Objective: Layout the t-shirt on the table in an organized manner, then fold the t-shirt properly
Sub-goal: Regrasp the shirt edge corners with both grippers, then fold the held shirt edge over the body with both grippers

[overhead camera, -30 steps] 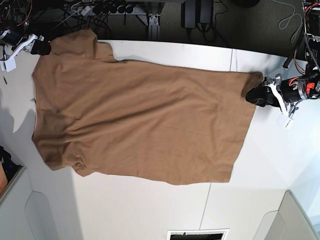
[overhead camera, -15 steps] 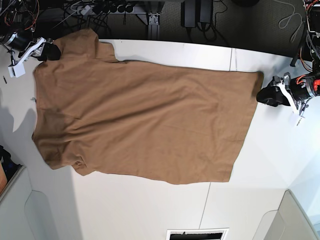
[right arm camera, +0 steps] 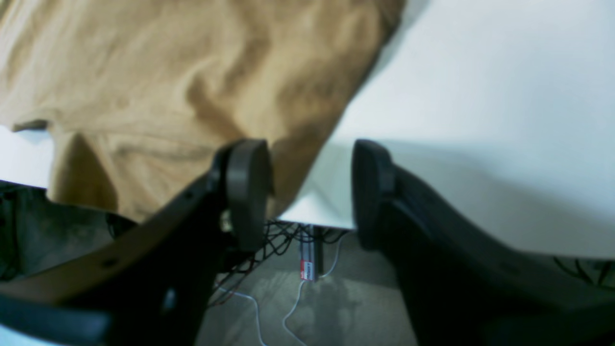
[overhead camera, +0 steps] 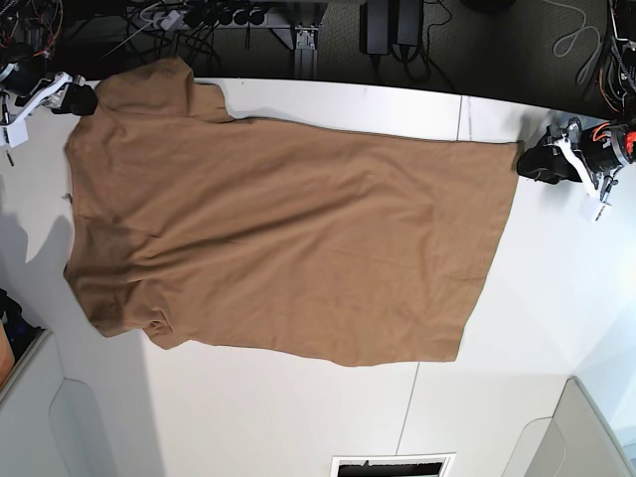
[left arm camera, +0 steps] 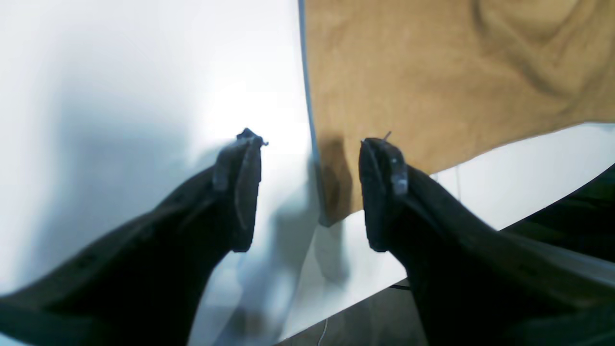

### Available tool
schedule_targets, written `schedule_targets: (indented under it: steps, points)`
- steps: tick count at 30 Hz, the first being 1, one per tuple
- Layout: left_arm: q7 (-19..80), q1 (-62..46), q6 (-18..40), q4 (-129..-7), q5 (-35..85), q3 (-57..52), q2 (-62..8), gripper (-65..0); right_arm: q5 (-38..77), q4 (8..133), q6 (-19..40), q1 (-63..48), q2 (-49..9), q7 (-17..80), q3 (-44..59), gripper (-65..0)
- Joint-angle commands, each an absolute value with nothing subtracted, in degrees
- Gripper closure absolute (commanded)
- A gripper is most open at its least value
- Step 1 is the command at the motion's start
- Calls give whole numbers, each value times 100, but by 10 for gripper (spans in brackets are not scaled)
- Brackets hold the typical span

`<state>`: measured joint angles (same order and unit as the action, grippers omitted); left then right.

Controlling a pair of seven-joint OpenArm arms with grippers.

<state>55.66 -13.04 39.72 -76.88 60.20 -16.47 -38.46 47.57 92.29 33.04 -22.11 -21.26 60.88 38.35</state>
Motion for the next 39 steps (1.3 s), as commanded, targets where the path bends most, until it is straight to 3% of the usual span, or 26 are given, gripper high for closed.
schedule_targets:
  steps: [1, 27, 29, 31, 34, 39]
  points:
    - [5551, -1310, 4000, -7767, 6036, -1695, -3986, -357, 4737, 9284, 3280, -2226, -2220, 6128, 3881, -293]
    - [6001, -1623, 4000, -7767, 6016, -1682, -3507, -355, 5059, 9282, 3284, -2226, -2171, 6294, 2928, -272]
    - [6001, -1621, 4000, -7767, 6016, -1682, -3509, -293, 5059, 9282, 3282, -2226, -2171, 6278, 2880, -171]
    - [5988, -1621, 4000, -7767, 6045, -1682, -3509, -146, 5057, 9284, 3282, -2224, -2174, 6278, 2880, -18]
    - [5937, -1616, 4000, -7767, 6062, -1682, -3529, -6, 5057, 9284, 3284, -2209, -2178, 6278, 2891, 0]
    - [5937, -1538, 4000, -7773, 6060, -1684, -3752, 0, 5041, 9286, 3286, -1988, -2211, 6283, 3089, 0]
